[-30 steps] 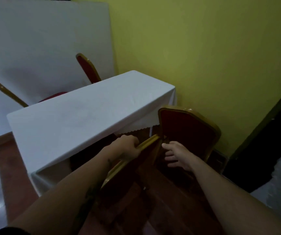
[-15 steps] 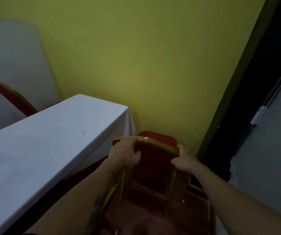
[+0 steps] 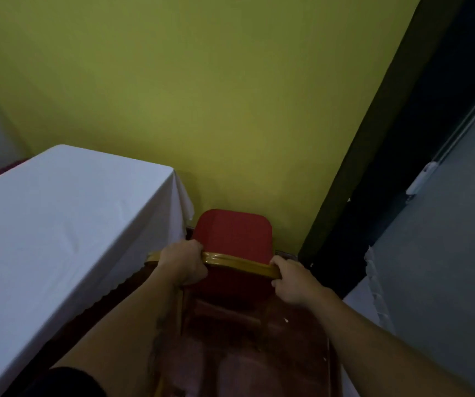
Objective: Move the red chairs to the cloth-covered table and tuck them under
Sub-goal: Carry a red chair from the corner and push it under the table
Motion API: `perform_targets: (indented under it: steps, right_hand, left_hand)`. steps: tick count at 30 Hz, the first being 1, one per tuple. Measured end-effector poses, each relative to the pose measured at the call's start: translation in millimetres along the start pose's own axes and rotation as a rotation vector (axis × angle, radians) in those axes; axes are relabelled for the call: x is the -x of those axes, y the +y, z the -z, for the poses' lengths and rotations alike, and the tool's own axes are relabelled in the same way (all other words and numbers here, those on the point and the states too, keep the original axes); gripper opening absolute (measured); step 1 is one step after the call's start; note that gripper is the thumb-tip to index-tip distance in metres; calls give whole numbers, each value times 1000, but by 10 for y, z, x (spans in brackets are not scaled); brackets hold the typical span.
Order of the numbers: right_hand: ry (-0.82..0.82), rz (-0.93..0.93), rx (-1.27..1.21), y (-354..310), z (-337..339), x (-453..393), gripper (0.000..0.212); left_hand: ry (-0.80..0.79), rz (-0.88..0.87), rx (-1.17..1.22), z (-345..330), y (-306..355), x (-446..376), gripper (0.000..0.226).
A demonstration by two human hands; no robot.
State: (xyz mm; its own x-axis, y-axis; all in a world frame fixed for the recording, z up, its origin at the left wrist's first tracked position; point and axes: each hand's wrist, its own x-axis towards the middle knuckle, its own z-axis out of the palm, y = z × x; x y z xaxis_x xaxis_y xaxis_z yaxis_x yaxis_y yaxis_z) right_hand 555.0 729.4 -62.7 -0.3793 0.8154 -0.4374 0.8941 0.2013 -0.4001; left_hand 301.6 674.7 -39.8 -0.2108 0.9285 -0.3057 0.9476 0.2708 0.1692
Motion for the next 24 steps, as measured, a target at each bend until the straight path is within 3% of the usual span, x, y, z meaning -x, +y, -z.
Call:
perform_targets:
  steps: [5, 10, 18, 22, 24]
  right_hand:
    - [-55, 84, 68, 182, 90, -48, 30]
    - [-144, 145, 151, 495, 283, -37, 37]
    - [-188, 41, 140, 1189, 621, 97, 39]
    - [-105, -54, 75, 1505, 615, 180, 36]
    - [0, -132, -22, 1615, 529, 240, 52]
  left_hand:
    - [-52, 116, -118, 93, 229, -12, 16]
    - [-68, 165, -141, 1, 646, 150, 12]
    - [-90, 210, -77, -279, 1628, 405, 34]
    - [-89, 231, -49, -396, 1967, 511, 37]
    - [-84, 235, -42, -429, 2051, 563, 39]
